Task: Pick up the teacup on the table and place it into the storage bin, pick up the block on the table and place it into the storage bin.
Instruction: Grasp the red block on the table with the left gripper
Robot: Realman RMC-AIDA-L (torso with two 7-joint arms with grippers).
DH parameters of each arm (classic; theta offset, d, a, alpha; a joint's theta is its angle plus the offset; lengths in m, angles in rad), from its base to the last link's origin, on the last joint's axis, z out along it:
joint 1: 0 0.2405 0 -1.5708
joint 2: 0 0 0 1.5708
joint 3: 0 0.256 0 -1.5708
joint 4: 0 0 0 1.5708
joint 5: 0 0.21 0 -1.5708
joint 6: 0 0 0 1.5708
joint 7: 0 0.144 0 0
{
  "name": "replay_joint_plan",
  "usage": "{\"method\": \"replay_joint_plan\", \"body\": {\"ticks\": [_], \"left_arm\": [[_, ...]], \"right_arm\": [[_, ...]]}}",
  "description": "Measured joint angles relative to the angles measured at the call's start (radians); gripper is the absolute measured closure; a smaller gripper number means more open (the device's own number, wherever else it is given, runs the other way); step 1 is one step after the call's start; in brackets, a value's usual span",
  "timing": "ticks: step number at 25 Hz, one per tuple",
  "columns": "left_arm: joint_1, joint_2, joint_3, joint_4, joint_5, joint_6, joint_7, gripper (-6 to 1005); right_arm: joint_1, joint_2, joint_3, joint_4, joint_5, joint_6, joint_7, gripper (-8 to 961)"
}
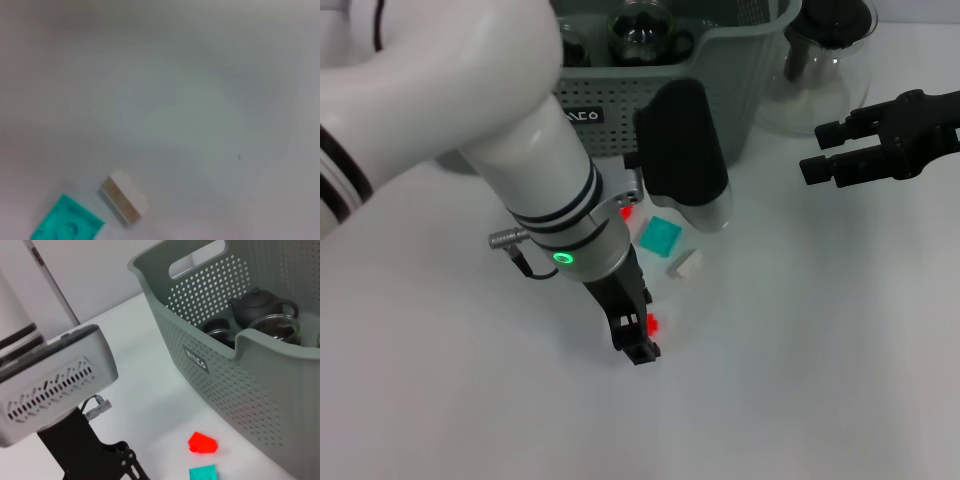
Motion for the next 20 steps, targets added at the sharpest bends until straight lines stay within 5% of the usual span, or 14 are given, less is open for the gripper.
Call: {"method": "replay_joint_plan", "body": {"ticks": [4, 10, 20], "left_arm": [[-0.009, 0.0, 0.014, -0.018, 0.0, -0.008, -0.006, 399], [-0.008, 0.0, 0.017, -0.015, 0.0, -0.022, -0.007, 646], [-0.016, 0.0, 0.045, -0.005, 0.001, -0.027, -0.055, 677]], "right_arm": [[0.0, 0.0, 0.0, 0.0, 0.0, 0.0, -0.001, 268], [0.0, 0.0, 0.0, 0.0, 0.0, 0.0, -0.001, 268], [0.0, -0.001, 0.001, -0.001, 0.0, -0.001, -0.002, 268]]}}
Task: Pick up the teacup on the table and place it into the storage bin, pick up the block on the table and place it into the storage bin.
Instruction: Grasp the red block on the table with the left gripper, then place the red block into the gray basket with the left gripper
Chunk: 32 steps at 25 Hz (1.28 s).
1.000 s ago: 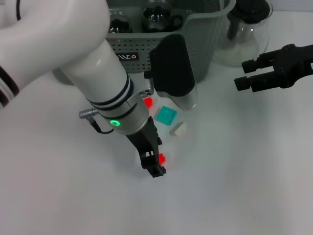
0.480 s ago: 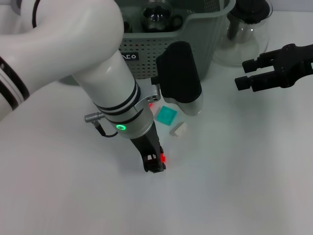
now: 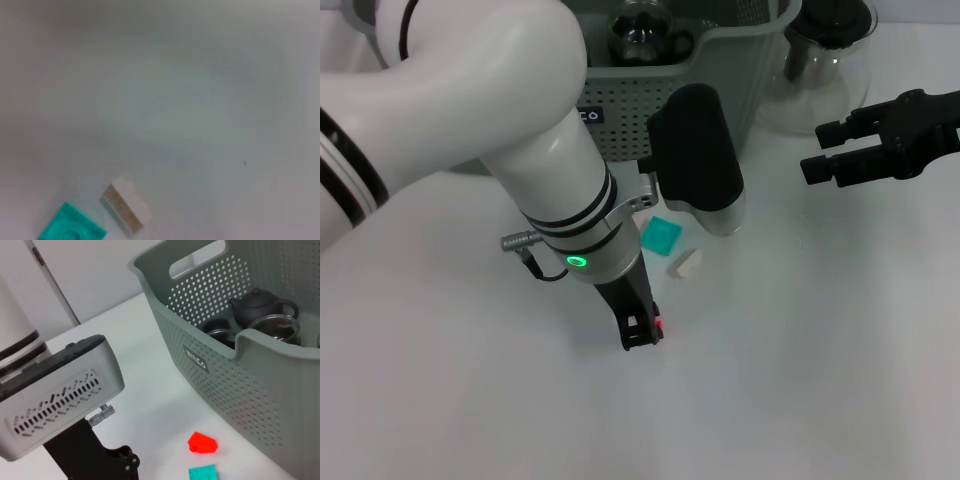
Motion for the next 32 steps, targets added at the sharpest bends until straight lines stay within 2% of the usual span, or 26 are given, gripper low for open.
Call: {"method": "replay_joint_plan", "body": {"ticks": [3, 6, 7, 8, 9, 12, 14, 16, 17, 18, 19, 20, 22, 27, 30, 31, 32], "left_arm": [[0.02, 0.0, -0.018, 0.062, 0.0, 0.04, -0.023, 746], [0.051, 0.0, -0.097, 0.17, -0.008, 0.123, -0.083, 816], [0.063, 0.0, -0.136, 0.213, -0.021, 0.156, -0.107, 816], [0.088, 0.001, -0.252, 0.323, -0.082, 0.226, -0.153, 816], [0.088, 0.001, -0.252, 0.323, -0.082, 0.226, -0.153, 816], [0.098, 0.006, -0.431, 0.433, -0.208, 0.288, -0.171, 816], [0.081, 0.011, -0.555, 0.469, -0.251, 0.29, -0.171, 816], [0.049, 0.015, -0.641, 0.471, -0.233, 0.259, -0.169, 816], [0.029, 0.02, -0.677, 0.463, -0.212, 0.231, -0.169, 816], [0.029, 0.02, -0.677, 0.463, -0.212, 0.231, -0.169, 816], [0.012, 0.026, -0.701, 0.451, -0.19, 0.206, -0.171, 816], [-0.039, 0.053, -0.727, 0.394, -0.104, 0.115, -0.194, 816], [-0.083, 0.076, -0.735, 0.324, -0.041, 0.054, -0.222, 815], [-0.254, 0.169, -0.794, -0.045, 0.06, -0.07, -0.264, 815], [-0.311, 0.196, -0.8, -0.176, 0.122, -0.127, -0.279, 815], [-0.311, 0.196, -0.8, -0.176, 0.122, -0.127, -0.279, 815], [-0.323, 0.194, -0.797, -0.2, 0.185, -0.147, -0.307, 815]], "right_arm": [[-0.001, -0.001, 0.0, 0.0, 0.0, 0.0, -0.002, 268], [-0.002, -0.002, 0.001, 0.0, 0.0, -0.004, -0.001, 268], [-0.002, -0.002, 0.002, 0.0, 0.0, -0.005, 0.0, 268], [-0.002, -0.002, 0.002, 0.0, 0.0, -0.006, 0.001, 268], [-0.003, -0.002, 0.002, 0.0, 0.0, -0.006, 0.0, 268], [-0.006, -0.001, 0.002, 0.0, 0.0, -0.005, -0.002, 268], [-0.006, 0.0, 0.002, 0.0, 0.0, -0.005, -0.005, 268], [-0.006, 0.001, 0.001, 0.0, 0.0, -0.003, -0.01, 268], [-0.007, 0.002, -0.001, 0.0, 0.0, -0.003, -0.013, 268], [-0.007, 0.002, -0.002, 0.0, 0.0, -0.001, -0.013, 268], [-0.007, 0.002, -0.003, 0.0, 0.0, -0.001, -0.014, 268], [-0.008, 0.002, -0.005, 0.0, -0.001, -0.002, -0.014, 268], [-0.008, 0.002, -0.005, 0.0, -0.001, -0.005, -0.017, 268], [-0.008, 0.007, -0.005, 0.0, 0.0, -0.014, -0.036, 268], [-0.008, 0.008, -0.004, 0.0, 0.0, -0.014, -0.045, 268], [-0.008, 0.008, -0.002, 0.0, 0.0, -0.014, -0.048, 268], [-0.009, 0.008, 0.0, 0.0, 0.0, -0.014, -0.051, 268]]}}
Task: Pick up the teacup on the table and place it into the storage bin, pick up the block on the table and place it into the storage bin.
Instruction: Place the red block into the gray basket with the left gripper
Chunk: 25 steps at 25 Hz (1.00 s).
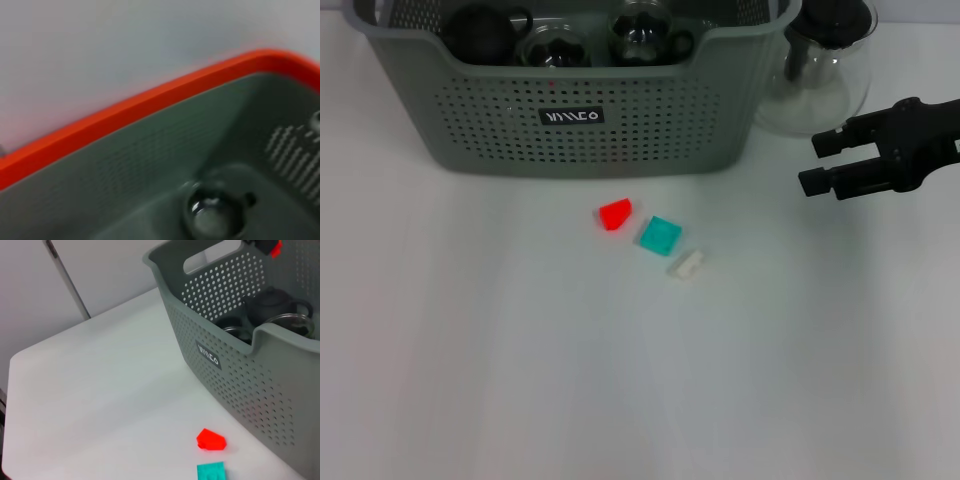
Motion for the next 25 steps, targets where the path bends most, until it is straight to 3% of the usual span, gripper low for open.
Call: {"method": "replay_joint_plan", "body": {"ticks": [9, 14, 16, 17, 21, 25], "left_arm": [[-0.01, -0.024, 0.001, -0.003, 0.121, -0.006, -0.063, 816], [-0.002, -0.031, 0.003, 0.013, 0.119, 0.004, -0.056, 649], [0.012, -0.04, -0.003, 0.048, 0.101, 0.01, -0.044, 507], [0.027, -0.047, -0.011, 0.081, 0.081, 0.014, -0.032, 436], [0.134, -0.089, -0.076, 0.266, -0.104, 0.07, 0.093, 389], [0.278, -0.119, -0.13, 0.388, -0.435, 0.196, 0.295, 343]], "right_arm": [[-0.003, -0.01, 0.003, 0.002, 0.0, 0.005, -0.012, 268], [-0.003, -0.01, 0.003, 0.001, 0.0, 0.009, -0.017, 268], [-0.004, -0.01, 0.003, 0.001, 0.001, 0.009, -0.018, 268], [-0.004, -0.01, 0.003, 0.001, 0.001, 0.009, -0.018, 268], [-0.004, -0.01, 0.003, 0.001, -0.001, 0.004, -0.02, 268], [-0.009, -0.009, 0.003, 0.001, 0.0, 0.002, -0.025, 268]]}}
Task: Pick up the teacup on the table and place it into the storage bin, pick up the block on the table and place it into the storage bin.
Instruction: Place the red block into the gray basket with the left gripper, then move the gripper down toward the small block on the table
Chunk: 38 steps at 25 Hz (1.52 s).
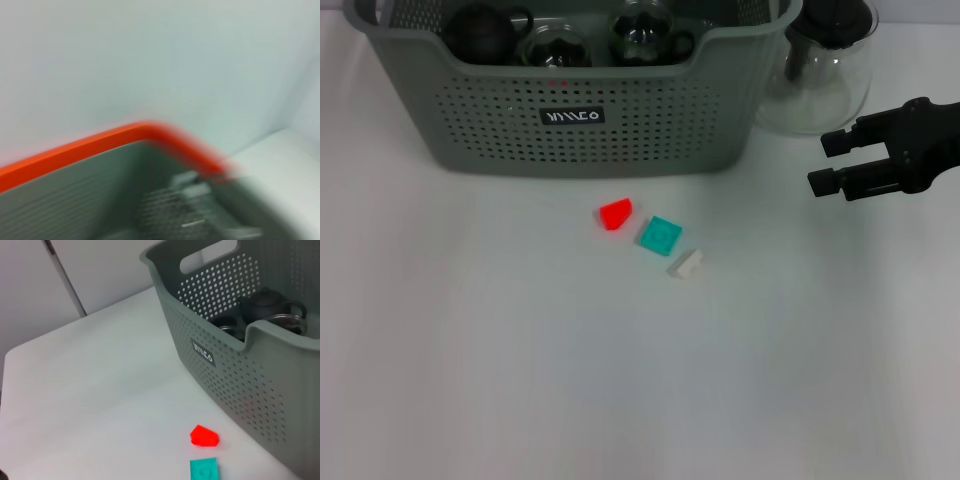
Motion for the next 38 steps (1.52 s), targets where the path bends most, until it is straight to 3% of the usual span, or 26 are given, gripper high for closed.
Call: {"method": "replay_joint_plan", "body": {"ticks": [2, 4, 8, 11, 15, 24, 33, 38], "left_arm": [[0.083, -0.004, -0.008, 0.021, -0.203, 0.102, 0.131, 320], [0.128, -0.007, -0.025, 0.02, -0.281, 0.188, 0.215, 309], [0.197, -0.028, -0.085, -0.022, -0.344, 0.397, 0.397, 312], [0.247, -0.046, -0.1, -0.069, -0.347, 0.478, 0.502, 313], [0.306, -0.063, -0.133, -0.119, -0.332, 0.493, 0.605, 309], [0.38, -0.069, -0.288, -0.214, -0.322, 0.479, 0.825, 280], [0.367, -0.065, -0.304, -0.259, -0.287, 0.404, 0.874, 251], [0.359, -0.064, -0.303, -0.283, -0.281, 0.37, 0.906, 169]], "right_arm": [[-0.003, 0.0, -0.001, 0.0, 0.0, -0.003, 0.002, 268], [-0.004, 0.0, -0.003, 0.0, 0.0, -0.008, 0.006, 268], [-0.004, 0.002, -0.003, 0.0, -0.001, -0.036, 0.01, 268], [0.0, 0.012, -0.015, 0.0, -0.004, -0.048, 0.018, 268], [0.013, 0.04, -0.06, 0.0, -0.029, -0.028, 0.033, 268], [0.078, 0.117, -0.196, 0.012, -0.12, 0.072, 0.115, 268], [0.128, 0.117, -0.414, 0.037, -0.122, 0.187, 0.407, 269], [0.164, 0.117, -0.548, 0.032, -0.137, 0.244, 0.547, 269]]}}
